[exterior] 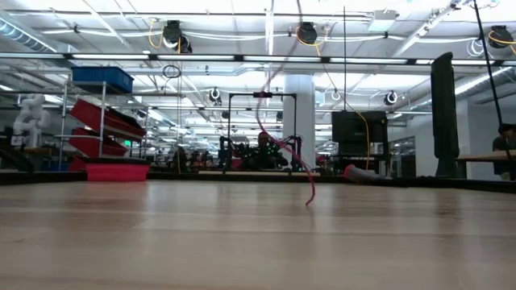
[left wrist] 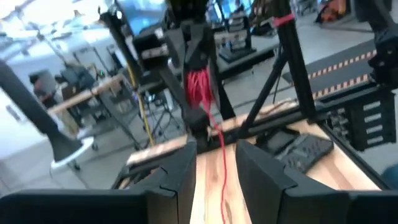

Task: Coil cords
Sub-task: Coil the red wire onto the spool

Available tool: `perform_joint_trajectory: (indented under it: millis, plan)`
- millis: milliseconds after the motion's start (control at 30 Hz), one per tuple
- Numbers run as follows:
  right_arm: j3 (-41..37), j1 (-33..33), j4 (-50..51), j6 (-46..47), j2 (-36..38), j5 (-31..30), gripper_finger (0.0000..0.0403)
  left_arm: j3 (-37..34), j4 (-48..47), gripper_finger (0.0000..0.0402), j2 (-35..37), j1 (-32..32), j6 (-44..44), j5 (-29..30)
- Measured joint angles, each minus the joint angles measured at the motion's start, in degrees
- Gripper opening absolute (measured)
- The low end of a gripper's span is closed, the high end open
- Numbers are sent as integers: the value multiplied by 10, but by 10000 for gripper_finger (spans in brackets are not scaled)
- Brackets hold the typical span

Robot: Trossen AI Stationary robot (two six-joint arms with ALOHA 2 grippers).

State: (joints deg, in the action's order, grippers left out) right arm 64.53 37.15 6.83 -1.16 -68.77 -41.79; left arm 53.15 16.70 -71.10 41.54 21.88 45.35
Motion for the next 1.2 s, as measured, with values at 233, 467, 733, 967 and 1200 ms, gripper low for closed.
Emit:
perform_joint_trajectory:
  millis: [233, 467, 733, 967, 1200]
  plan:
    - [0, -1, -44, -36, -15, 2, 0, 0, 132, 120, -63, -32, 57, -91]
    - [0, -22, -79, -46, -30, 54, 0, 0, 200, 120, -100, -56, 61, -115]
    - [0, -61, -103, -43, -57, 94, 0, 0, 242, 120, -125, -63, 75, -160]
    - [0, -79, -130, -40, -72, 152, 0, 0, 245, 120, -128, -68, 76, -158]
    - [0, -82, -131, -40, -72, 151, 0, 0, 245, 120, -128, -72, 70, -151]
